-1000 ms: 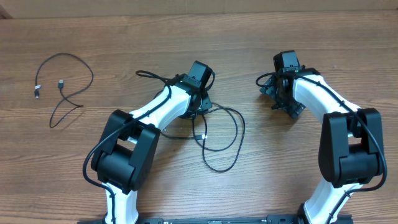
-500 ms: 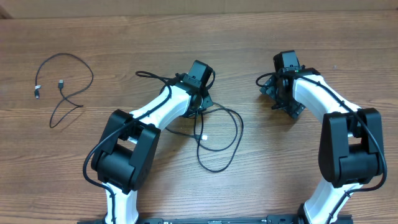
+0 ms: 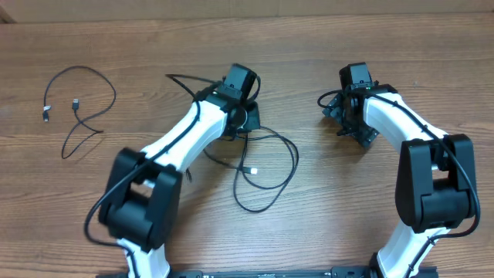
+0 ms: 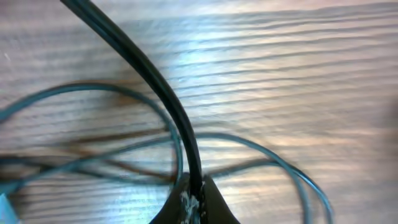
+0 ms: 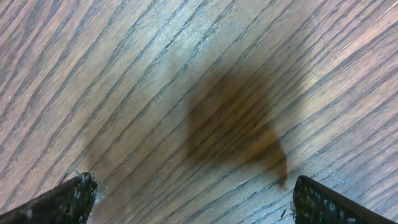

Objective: Untangle cables

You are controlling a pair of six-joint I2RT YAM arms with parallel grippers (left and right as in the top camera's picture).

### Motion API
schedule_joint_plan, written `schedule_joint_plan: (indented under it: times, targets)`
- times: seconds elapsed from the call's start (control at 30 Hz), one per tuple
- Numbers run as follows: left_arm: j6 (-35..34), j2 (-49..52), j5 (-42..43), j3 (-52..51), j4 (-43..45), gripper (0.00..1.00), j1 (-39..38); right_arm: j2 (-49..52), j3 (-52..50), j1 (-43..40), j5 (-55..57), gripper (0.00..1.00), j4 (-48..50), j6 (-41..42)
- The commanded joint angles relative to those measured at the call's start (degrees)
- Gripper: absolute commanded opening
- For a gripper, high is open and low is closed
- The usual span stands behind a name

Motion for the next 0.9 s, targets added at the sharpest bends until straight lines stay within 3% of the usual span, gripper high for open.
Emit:
schedule_joint_plan:
  times: [0.0,0.17,0.33,0.67,0.87]
  targets:
    - [9.86,-4.39,1.22,1.81,-0.9,0.04,0.13,-0.63,-0.2,-0.04,0.48,1.0,0.11,0.2]
    - [16.98,-4.9,1.49,1.79,-2.49,0.04,0.09,-0.63,-0.2,-0.04,0.48,1.0,0.11,0.2]
    - [28.79,-4.92,10.71,1.79,-4.81,0.04,0.11,-0.63,-0.2,-0.04,0.46,1.0,0.11,0.2]
    - [29.79,-4.9,19.23,1.77,-11.61,0.04,0.07,-0.63,-0.2,-0.04,0.48,1.0,0.11,0.2]
    - [32.06,-4.79,19.65,0.87,-12.79,0.04,-0.76,-0.63,-0.2,-0.04,0.46,1.0,0.11,0.2]
